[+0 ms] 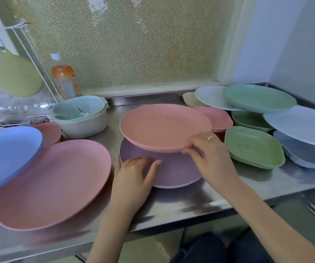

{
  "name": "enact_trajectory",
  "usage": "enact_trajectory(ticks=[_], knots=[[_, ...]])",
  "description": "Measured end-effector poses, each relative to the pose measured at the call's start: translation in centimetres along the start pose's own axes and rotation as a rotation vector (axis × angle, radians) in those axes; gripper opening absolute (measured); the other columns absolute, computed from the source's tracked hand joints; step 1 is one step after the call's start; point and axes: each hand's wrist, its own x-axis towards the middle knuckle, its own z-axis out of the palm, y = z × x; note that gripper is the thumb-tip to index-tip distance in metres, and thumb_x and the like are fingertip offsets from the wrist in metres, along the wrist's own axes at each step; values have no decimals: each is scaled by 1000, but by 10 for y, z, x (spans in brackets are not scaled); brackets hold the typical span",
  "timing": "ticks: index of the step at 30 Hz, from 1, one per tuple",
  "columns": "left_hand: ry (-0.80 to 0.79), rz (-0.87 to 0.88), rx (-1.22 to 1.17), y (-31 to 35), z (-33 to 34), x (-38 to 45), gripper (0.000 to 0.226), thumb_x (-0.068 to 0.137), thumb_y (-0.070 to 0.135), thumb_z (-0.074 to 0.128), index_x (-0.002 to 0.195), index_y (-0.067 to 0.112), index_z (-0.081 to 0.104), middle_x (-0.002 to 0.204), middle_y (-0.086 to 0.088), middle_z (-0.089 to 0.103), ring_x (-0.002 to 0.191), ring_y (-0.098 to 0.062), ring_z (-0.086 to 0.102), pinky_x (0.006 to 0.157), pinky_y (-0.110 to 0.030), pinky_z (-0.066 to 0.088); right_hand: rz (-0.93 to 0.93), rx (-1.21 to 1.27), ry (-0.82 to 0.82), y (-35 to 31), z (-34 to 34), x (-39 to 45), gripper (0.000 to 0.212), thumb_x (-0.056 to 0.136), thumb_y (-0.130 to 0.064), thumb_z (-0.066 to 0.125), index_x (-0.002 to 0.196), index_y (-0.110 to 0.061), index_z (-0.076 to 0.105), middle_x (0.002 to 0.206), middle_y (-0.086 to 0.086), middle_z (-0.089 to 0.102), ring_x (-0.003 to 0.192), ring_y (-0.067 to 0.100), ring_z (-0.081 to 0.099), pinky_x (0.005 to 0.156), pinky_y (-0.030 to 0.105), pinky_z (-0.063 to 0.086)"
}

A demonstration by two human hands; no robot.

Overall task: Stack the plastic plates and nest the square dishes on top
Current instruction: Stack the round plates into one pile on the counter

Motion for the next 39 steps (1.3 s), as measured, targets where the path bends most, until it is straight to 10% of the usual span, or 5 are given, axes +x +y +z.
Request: enact_trajectory(ticks=[10,25,30,34,39], knots=[[164,-294,-569,7,-4,4,70,91,36,35,150,13,6,157,2,9,132,5,7,106,-14,4,-17,6,-3,8,-7,-42,15,78,-22,58,72,-14,69,74,-5,65,81,6,50,74,15,38],[180,-569,-632,-10,10,45,54,71,10,42,123,-8,41,126,-32,44,117,-46,42,100,-58,34,70,-17,-233,17,-5,-37,11,88,-28,61,88,-29,72,89,-19,71,86,3,61,89,39,45],[173,-697,-892,-6,4,70,54,88,7,48,141,8,37,137,-5,47,122,-23,48,96,-31,37,96,51,-271,16,-16,-30,17,87,-34,56,92,-31,72,93,-22,70,87,-1,61,90,32,41],[170,-705,-1017,-16,11,80,55,81,16,52,136,16,47,134,-5,55,119,-26,54,102,-41,42,154,30,-86,39,-40,-6,17,89,-25,59,100,-28,71,94,-17,69,77,-9,57,71,23,40],[171,-667,-1069,-31,20,86,52,79,20,53,131,16,53,130,-6,59,119,-26,55,95,-36,43,361,-244,178,115,-66,53,30,90,-16,54,119,-16,61,117,8,66,106,27,58,88,38,43]])
